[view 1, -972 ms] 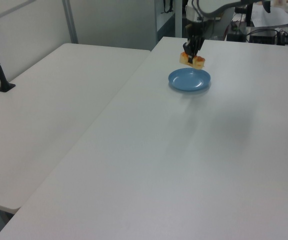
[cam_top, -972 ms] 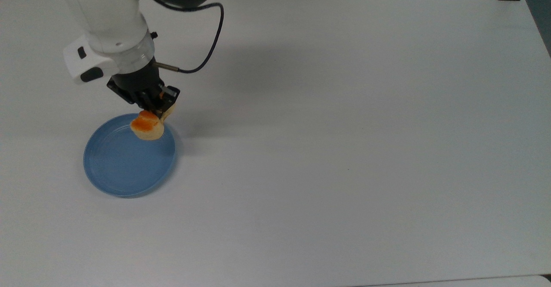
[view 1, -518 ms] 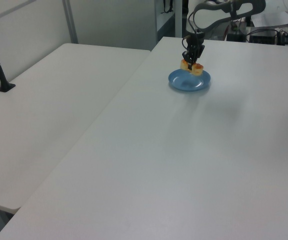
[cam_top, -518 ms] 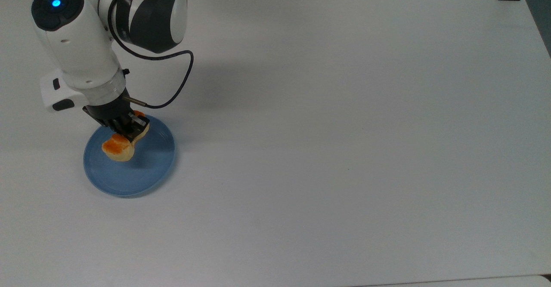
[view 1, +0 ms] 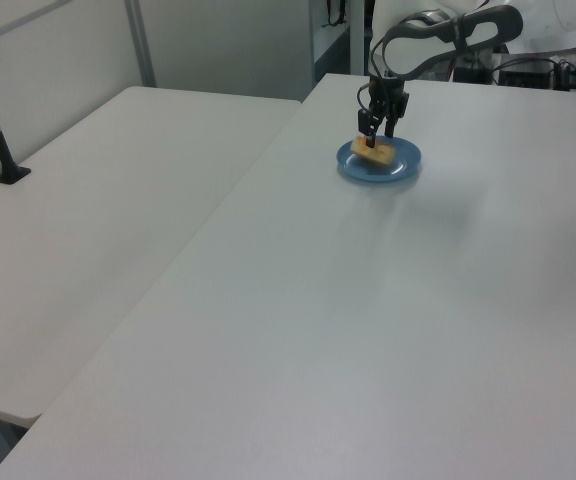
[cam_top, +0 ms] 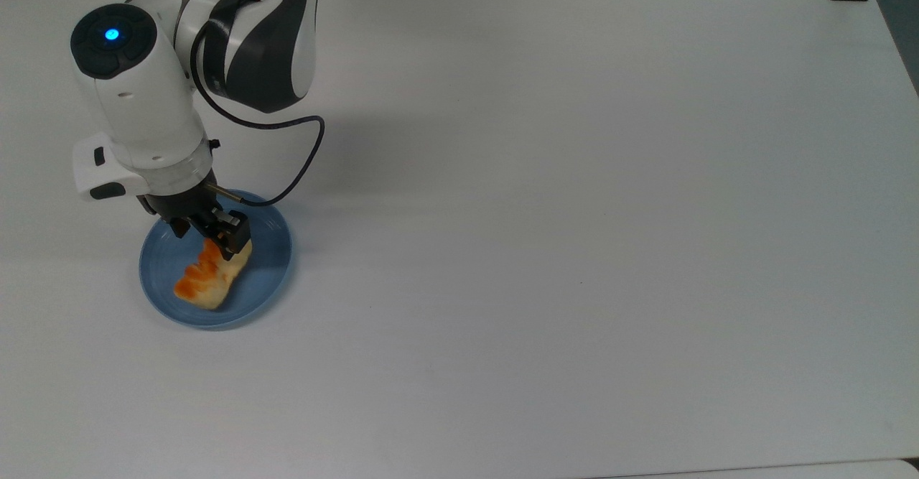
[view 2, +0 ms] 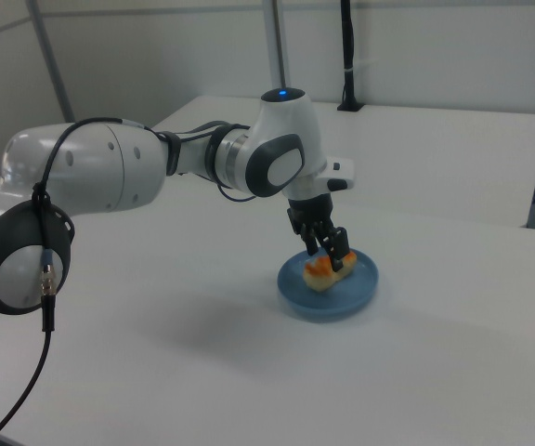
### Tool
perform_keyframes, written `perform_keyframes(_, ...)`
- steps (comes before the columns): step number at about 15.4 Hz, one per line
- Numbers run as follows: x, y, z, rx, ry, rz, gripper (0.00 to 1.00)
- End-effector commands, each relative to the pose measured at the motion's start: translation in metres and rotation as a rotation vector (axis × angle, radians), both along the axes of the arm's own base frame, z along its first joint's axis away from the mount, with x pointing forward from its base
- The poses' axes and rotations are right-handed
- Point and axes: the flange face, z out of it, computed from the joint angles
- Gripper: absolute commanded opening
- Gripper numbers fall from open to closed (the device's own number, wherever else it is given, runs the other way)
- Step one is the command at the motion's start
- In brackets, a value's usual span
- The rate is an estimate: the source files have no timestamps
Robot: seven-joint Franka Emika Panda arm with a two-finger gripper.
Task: Put the bread on a plate
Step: 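Lower the bread roll onto the plate and open the gripper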
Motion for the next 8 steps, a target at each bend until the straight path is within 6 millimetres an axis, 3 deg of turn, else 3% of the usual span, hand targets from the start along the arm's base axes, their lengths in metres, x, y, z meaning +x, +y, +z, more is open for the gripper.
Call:
perform_keyframes(1, 0.003, 0.002, 0.004, -0.025, -0.011, -0.016, 0.86)
perform_keyframes(3, 0.002, 0.005, 0.016, -0.023, -0.018, -0.016, 0.88)
perform_keyframes(4, -0.001, 0.008, 0.035, -0.020, -0.033, -0.015, 0.89)
perform_keyframes(6, -0.013, 0.014, 0.078, -0.002, -0.028, -0.019, 0.91)
perform_keyframes(8, -0.038, 0.023, 0.138, 0.012, -0.003, -0.015, 0.93)
